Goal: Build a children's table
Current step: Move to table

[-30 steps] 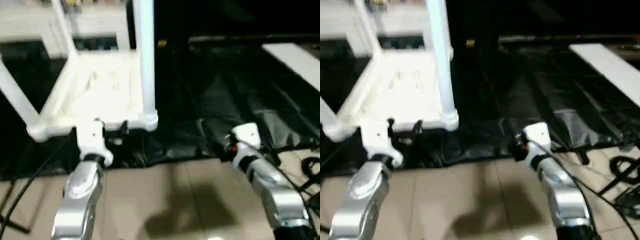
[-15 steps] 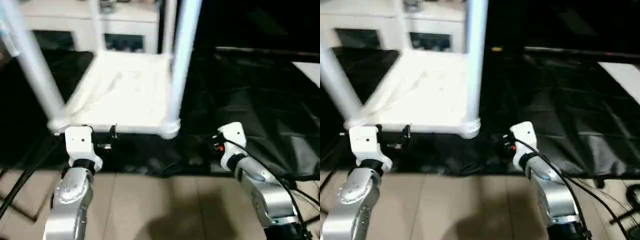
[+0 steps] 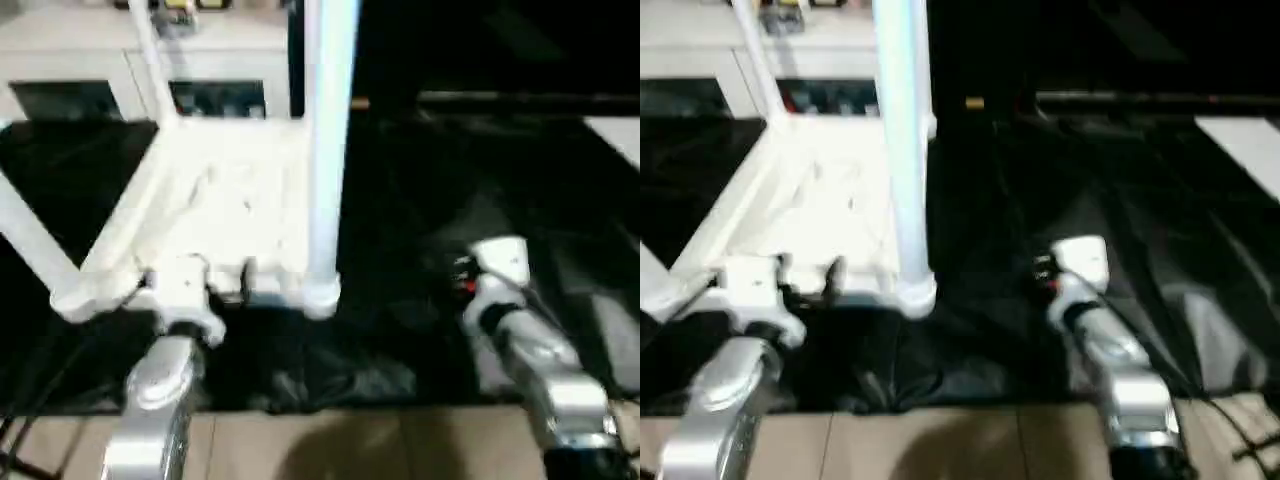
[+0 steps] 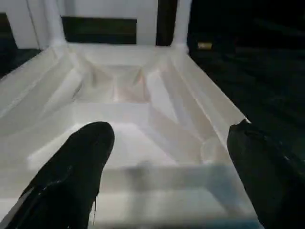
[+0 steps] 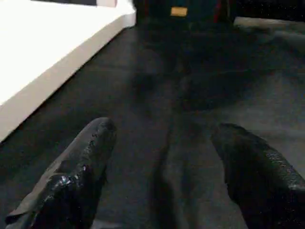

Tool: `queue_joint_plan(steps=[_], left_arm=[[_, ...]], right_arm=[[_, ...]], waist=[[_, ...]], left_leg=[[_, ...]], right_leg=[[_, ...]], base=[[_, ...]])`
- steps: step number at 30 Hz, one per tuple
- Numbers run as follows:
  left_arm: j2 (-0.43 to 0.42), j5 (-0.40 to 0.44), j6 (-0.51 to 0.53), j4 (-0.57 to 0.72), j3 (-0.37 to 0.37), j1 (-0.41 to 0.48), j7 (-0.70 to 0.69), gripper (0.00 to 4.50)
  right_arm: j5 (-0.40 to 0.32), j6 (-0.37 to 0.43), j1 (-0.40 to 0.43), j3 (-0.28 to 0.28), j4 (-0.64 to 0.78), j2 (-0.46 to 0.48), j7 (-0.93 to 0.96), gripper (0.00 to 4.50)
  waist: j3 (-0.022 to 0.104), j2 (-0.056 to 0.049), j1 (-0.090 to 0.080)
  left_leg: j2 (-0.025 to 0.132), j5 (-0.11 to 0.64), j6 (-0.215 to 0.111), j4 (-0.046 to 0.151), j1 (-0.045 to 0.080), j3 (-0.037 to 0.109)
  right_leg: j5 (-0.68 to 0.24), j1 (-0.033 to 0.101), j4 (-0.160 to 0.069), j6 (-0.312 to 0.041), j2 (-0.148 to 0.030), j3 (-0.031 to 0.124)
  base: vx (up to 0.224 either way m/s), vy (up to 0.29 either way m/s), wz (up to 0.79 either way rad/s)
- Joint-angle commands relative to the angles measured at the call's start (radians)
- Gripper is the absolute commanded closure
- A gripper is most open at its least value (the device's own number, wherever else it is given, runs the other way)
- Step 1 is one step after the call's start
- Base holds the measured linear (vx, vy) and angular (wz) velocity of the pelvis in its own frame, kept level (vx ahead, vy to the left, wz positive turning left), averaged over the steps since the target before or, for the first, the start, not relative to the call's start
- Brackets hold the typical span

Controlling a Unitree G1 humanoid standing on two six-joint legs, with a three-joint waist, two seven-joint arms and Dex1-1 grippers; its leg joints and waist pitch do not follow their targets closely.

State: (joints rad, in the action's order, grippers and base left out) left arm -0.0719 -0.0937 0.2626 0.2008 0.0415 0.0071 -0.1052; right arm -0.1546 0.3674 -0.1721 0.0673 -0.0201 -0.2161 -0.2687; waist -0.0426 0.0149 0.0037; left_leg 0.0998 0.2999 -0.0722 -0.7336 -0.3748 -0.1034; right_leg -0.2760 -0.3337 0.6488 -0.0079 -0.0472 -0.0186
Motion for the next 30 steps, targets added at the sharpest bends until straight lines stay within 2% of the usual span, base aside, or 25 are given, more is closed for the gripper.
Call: queue_joint_plan(steps=[1,2,3,4,5,6,7,8,10,11,12,13,14,16,17,18,19,20,21,22,23,24,25,26,30], left_arm=[[-0.019,-0.003,0.008,0.010,0.023,-0.002,-0.003,0.15],[-0.019,-0.003,0.008,0.010,0.024,-0.002,-0.003,0.15],[-0.021,-0.003,0.007,0.007,0.026,-0.003,-0.003,0.15],[-0.022,-0.003,0.007,0.006,0.027,-0.004,-0.003,0.15],[-0.022,-0.004,0.008,0.006,0.026,-0.004,-0.004,0.15],[-0.021,-0.004,0.008,0.006,0.024,-0.003,-0.006,0.15],[-0.021,-0.004,0.008,0.006,0.024,-0.003,-0.006,0.15],[-0.019,-0.006,0.007,0.006,0.024,-0.003,-0.008,0.15],[-0.018,-0.008,0.005,0.004,0.021,-0.004,-0.009,0.15],[-0.018,-0.008,0.005,0.004,0.021,-0.004,-0.008,0.15],[-0.017,-0.010,0.003,0.001,0.020,-0.005,-0.008,0.15],[-0.017,-0.011,0.001,0.000,0.019,-0.006,-0.008,0.15],[-0.017,-0.011,0.001,0.000,0.019,-0.006,-0.008,0.15],[-0.016,-0.012,0.000,-0.001,0.019,-0.006,-0.008,0.15],[-0.027,-0.052,0.002,0.003,0.010,-0.010,-0.065,0.15],[-0.056,-0.089,-0.006,0.006,-0.010,-0.012,-0.154,0.15],[-0.056,-0.089,-0.006,0.006,-0.010,-0.012,-0.154,0.15],[-0.081,-0.112,-0.011,0.004,-0.024,-0.014,-0.219,0.15],[-0.089,-0.118,-0.012,0.002,-0.028,-0.015,-0.237,0.15],[-0.097,-0.124,-0.013,0.001,-0.032,-0.016,-0.257,0.15],[-0.130,-0.130,-0.021,-0.013,-0.044,-0.025,-0.316,0.15],[-0.175,-0.144,-0.023,-0.034,-0.058,-0.038,-0.403,0.15],[-0.192,-0.148,-0.023,-0.042,-0.063,-0.043,-0.436,0.15],[-0.274,-0.164,-0.021,-0.080,-0.090,-0.068,-0.577,0.15],[-0.383,-0.179,-0.009,-0.139,-0.131,-0.113,-0.754,0.15]], right_arm=[[0.003,-0.005,-0.013,-0.023,0.006,0.015,-0.003,0.75],[0.003,-0.005,-0.013,-0.023,0.005,0.015,-0.004,0.75],[0.003,-0.003,-0.012,-0.026,0.005,0.016,-0.009,0.75],[0.002,-0.003,-0.012,-0.027,0.005,0.016,-0.012,0.75],[0.007,-0.004,-0.008,-0.040,0.008,0.011,-0.023,0.75],[0.009,-0.005,-0.005,-0.050,0.009,0.006,-0.030,0.75],[0.009,-0.005,-0.005,-0.050,0.009,0.006,-0.030,0.75],[0.012,-0.006,-0.003,-0.056,0.010,0.003,-0.032,0.75],[0.012,-0.006,-0.004,-0.057,0.009,0.002,-0.034,0.75],[0.012,-0.006,-0.004,-0.057,0.008,0.002,-0.034,0.75],[0.013,-0.006,-0.006,-0.057,0.006,0.000,-0.038,0.75],[0.014,-0.005,-0.008,-0.059,0.004,-0.003,-0.042,0.75],[0.014,-0.005,-0.008,-0.059,0.004,-0.003,-0.042,0.75],[0.016,-0.004,-0.009,-0.061,0.002,-0.005,-0.046,0.75],[0.022,-0.013,-0.008,-0.084,-0.004,-0.034,-0.092,0.75],[0.021,-0.026,-0.005,-0.104,-0.009,-0.066,-0.144,0.75],[0.021,-0.026,-0.005,-0.104,-0.009,-0.066,-0.144,0.75],[0.014,-0.035,-0.005,-0.111,-0.013,-0.083,-0.178,0.75],[0.011,-0.038,-0.006,-0.113,-0.014,-0.087,-0.186,0.75],[0.008,-0.040,-0.006,-0.114,-0.016,-0.091,-0.195,0.75],[0.000,-0.055,-0.007,-0.120,-0.023,-0.106,-0.234,0.75],[-0.010,-0.066,-0.011,-0.125,-0.040,-0.125,-0.277,0.75],[-0.012,-0.070,-0.012,-0.128,-0.047,-0.133,-0.295,0.75],[-0.014,-0.093,-0.012,-0.143,-0.071,-0.172,-0.373,0.75],[-0.026,-0.112,-0.002,-0.178,-0.066,-0.243,-0.505,0.75]], waist=[[0.025,0.001,0.018],[0.021,-0.024,0.017],[0.018,-0.052,-0.008],[0.018,-0.052,-0.027],[0.041,-0.070,-0.053],[0.054,-0.078,-0.069],[0.056,-0.073,-0.075],[0.044,-0.060,-0.075],[0.043,-0.024,-0.075],[0.044,0.024,-0.024],[0.051,0.023,-0.012],[0.055,0.025,-0.008],[0.046,0.011,0.002],[0.040,-0.008,0.002],[0.042,-0.041,-0.009],[0.045,-0.074,-0.034],[0.068,-0.073,-0.056],[0.074,-0.076,-0.053],[0.079,-0.059,-0.047],[0.081,-0.051,-0.036],[0.082,-0.021,-0.022],[0.086,-0.005,-0.007],[0.081,-0.006,0.002],[0.073,-0.033,0.004],[0.045,-0.041,-0.013]], left_leg=[[0.046,-0.065,0.013,0.051,-0.049,0.014],[0.070,-0.035,0.020,0.116,-0.018,0.009],[0.108,0.082,0.049,0.189,0.003,0.025],[0.133,0.196,0.035,0.218,0.022,0.052],[0.186,0.336,-0.013,0.240,0.133,0.113],[0.199,0.280,-0.115,0.240,0.169,0.149],[0.201,0.209,-0.193,0.231,0.175,0.155],[0.194,0.110,-0.303,0.225,0.161,0.137],[0.136,0.091,-0.309,0.213,0.125,0.082],[-0.004,0.133,-0.172,0.062,0.002,-0.024],[0.013,0.072,-0.130,0.021,-0.028,-0.004],[0.022,0.025,-0.085,-0.002,-0.060,0.006],[0.040,-0.067,-0.005,0.011,-0.078,0.018],[0.054,-0.113,-0.005,0.074,-0.065,0.010],[0.082,-0.155,-0.004,0.154,-0.018,0.001],[0.134,-0.070,-0.066,0.198,0.030,0.058],[0.185,-0.142,-0.170,0.182,0.115,0.112],[0.194,-0.283,-0.240,0.167,0.127,0.130],[0.202,-0.729,-0.333,0.130,0.118,0.138],[0.188,-0.938,-0.329,0.112,0.105,0.134],[0.106,-0.974,-0.236,0.092,0.048,0.084],[0.042,-0.733,-0.155,0.100,0.004,0.035],[0.040,-0.584,-0.129,0.112,-0.005,0.024],[0.065,-0.274,-0.060,0.140,-0.011,0.021],[0.101,0.124,0.004,0.185,0.005,0.011]], right_leg=[[-0.468,0.083,-0.172,-0.200,-0.147,0.087],[-0.499,0.077,-0.181,-0.215,-0.115,0.047],[-0.419,0.070,-0.143,-0.185,-0.050,-0.008],[-0.372,0.060,-0.116,-0.161,-0.022,-0.023],[-0.218,-0.008,-0.030,-0.155,-0.016,-0.036],[-0.099,-0.041,0.023,-0.090,-0.020,-0.042],[-0.069,-0.061,0.042,-0.043,-0.024,-0.040],[-0.035,-0.082,0.059,0.018,-0.039,-0.034],[0.037,-0.062,-0.012,0.002,-0.065,-0.010],[-0.238,0.088,-0.166,-0.101,-0.175,0.124],[-0.332,0.121,-0.177,-0.152,-0.214,0.151],[-0.361,0.143,-0.168,-0.181,-0.214,0.150],[-0.301,0.131,-0.160,-0.258,-0.180,0.101],[-0.297,0.116,-0.161,-0.283,-0.132,0.051],[-0.263,0.099,-0.154,-0.240,-0.072,-0.016],[-0.153,0.052,-0.074,-0.170,-0.010,-0.051],[-0.036,-0.031,0.001,-0.128,-0.017,-0.043],[0.013,-0.049,0.017,-0.094,-0.029,-0.033],[0.147,-0.077,0.016,-0.021,-0.064,0.003],[0.237,-0.076,-0.003,0.002,-0.086,0.025],[0.405,-0.041,-0.042,0.002,-0.105,0.051],[0.524,-0.001,-0.040,-0.039,-0.091,0.047],[0.524,0.003,-0.051,-0.061,-0.097,0.050],[0.407,0.014,-0.049,-0.154,-0.096,0.037],[0.049,0.001,-0.074,-0.261,-0.081,0.022]], base=[[0.096,-0.001,0.00],[0.096,-0.001,0.00],[0.126,0.081,-0.07],[0.170,0.112,-0.01],[0.170,0.112,-0.01],[0.165,0.065,0.09],[0.139,0.035,0.02],[0.139,0.035,0.02],[0.106,-0.026,0.01],[0.093,-0.054,0.03],[0.097,-0.070,0.03],[0.118,-0.049,-0.07],[0.118,-0.049,-0.07],[0.121,-0.005,-0.03],[0.125,0.016,0.03],[0.165,0.085,0.01],[0.177,0.097,0.01],[0.177,0.097,0.01],[0.129,0.049,0.00],[0.021,0.056,-0.12],[0.021,0.056,-0.12],[0.000,0.000,0.00],[0.000,0.000,0.00],[0.000,0.000,0.00],[-0.067,-0.015,-0.01]])
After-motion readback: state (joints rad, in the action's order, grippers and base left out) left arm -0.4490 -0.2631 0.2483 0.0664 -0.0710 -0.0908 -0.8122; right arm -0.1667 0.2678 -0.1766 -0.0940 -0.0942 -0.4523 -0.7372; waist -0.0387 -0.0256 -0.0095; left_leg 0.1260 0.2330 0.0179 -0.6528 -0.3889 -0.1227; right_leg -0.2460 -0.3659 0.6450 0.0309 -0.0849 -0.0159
